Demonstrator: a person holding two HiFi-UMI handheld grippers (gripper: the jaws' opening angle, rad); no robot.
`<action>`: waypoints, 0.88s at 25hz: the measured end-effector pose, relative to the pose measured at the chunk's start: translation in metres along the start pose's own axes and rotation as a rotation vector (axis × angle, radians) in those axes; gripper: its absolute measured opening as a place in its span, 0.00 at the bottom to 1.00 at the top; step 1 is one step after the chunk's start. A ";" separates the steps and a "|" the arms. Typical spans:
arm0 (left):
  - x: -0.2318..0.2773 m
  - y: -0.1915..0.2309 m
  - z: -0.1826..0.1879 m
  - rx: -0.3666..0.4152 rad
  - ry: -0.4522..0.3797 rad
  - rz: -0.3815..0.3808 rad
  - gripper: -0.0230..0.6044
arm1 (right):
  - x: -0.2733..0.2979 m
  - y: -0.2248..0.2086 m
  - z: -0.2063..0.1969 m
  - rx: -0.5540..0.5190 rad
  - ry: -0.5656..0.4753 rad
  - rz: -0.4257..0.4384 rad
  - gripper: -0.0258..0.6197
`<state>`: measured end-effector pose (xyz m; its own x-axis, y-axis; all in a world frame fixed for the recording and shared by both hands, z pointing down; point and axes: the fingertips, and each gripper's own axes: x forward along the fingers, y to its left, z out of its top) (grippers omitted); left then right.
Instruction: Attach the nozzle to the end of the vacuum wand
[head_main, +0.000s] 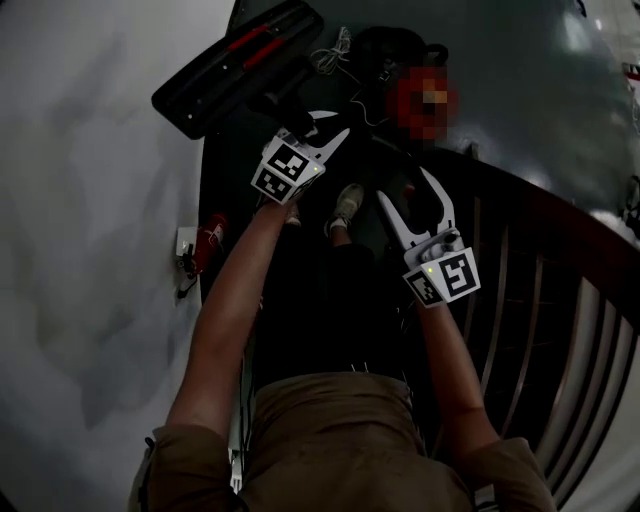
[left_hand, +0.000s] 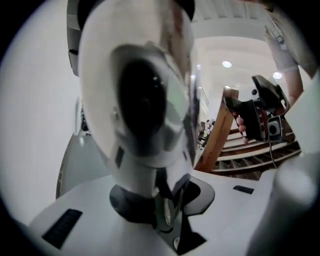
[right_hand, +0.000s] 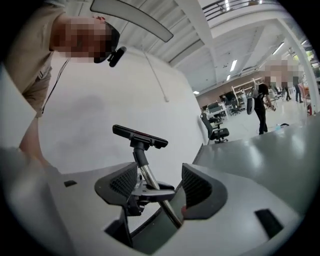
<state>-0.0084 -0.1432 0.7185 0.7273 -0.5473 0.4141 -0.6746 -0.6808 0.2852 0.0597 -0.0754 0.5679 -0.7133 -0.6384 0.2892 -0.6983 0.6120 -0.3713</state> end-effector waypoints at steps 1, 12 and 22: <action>-0.013 0.018 -0.014 -0.060 -0.018 0.027 0.19 | 0.009 0.006 -0.015 0.007 0.039 0.013 0.46; -0.131 0.153 -0.188 -0.640 -0.154 0.340 0.19 | 0.045 0.040 -0.112 0.043 0.252 0.016 0.46; -0.155 0.194 -0.234 -0.833 -0.282 0.379 0.25 | 0.058 0.036 -0.143 0.048 0.307 -0.035 0.46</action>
<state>-0.2816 -0.0760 0.9118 0.3723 -0.8313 0.4126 -0.6648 0.0713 0.7436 -0.0152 -0.0233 0.6978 -0.6787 -0.4831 0.5532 -0.7244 0.5645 -0.3958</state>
